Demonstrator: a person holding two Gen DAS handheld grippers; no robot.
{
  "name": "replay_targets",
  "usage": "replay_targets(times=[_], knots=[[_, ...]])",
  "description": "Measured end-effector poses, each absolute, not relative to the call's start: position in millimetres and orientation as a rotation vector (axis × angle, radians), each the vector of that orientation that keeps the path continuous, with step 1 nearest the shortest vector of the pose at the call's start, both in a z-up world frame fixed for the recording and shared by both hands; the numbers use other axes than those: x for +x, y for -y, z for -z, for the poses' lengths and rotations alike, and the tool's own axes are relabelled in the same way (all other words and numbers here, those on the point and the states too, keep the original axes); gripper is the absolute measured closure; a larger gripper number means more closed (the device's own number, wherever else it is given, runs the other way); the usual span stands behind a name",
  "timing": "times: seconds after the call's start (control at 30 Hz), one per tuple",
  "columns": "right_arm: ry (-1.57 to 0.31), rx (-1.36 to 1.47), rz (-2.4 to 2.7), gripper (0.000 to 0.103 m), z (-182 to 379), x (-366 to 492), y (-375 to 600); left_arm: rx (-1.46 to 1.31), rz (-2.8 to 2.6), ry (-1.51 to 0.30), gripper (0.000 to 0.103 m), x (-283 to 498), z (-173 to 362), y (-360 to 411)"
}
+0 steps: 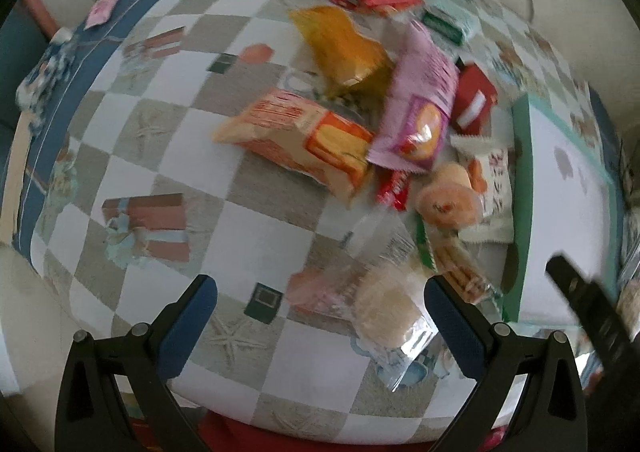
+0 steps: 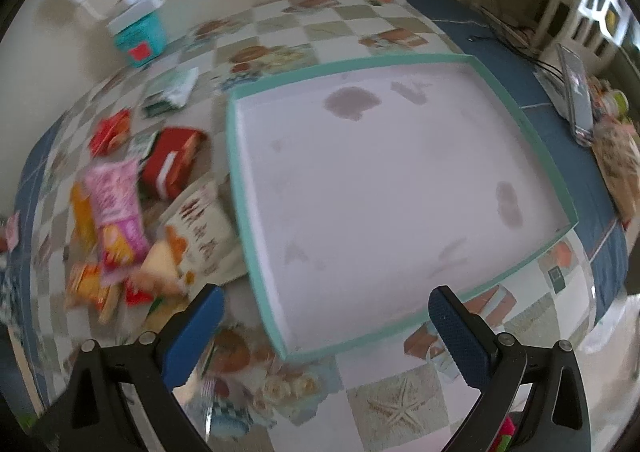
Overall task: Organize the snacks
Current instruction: 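Move the right tool to the round cookie pack while the left tool approaches the wrapped bun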
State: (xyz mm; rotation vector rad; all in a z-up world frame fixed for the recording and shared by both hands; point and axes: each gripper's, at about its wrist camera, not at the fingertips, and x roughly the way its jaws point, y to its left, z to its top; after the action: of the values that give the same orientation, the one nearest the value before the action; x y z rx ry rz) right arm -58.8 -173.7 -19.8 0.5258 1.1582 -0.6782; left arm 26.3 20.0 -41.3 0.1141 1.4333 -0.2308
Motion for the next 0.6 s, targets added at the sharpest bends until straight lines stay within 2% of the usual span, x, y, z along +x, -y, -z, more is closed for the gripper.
replay_targets(times=[0.3,0.6], knots=[[-1.163,0.514,0.686,0.0,20.6,-53.5,181.9,0.245,0.296,-1.479,0.0,22.9,62.2,24.7],[-1.166,0.498,0.645,0.0,17.3,-54.1,178.6,0.224,0.271,-1.495,0.0,28.6,67.6,20.8]])
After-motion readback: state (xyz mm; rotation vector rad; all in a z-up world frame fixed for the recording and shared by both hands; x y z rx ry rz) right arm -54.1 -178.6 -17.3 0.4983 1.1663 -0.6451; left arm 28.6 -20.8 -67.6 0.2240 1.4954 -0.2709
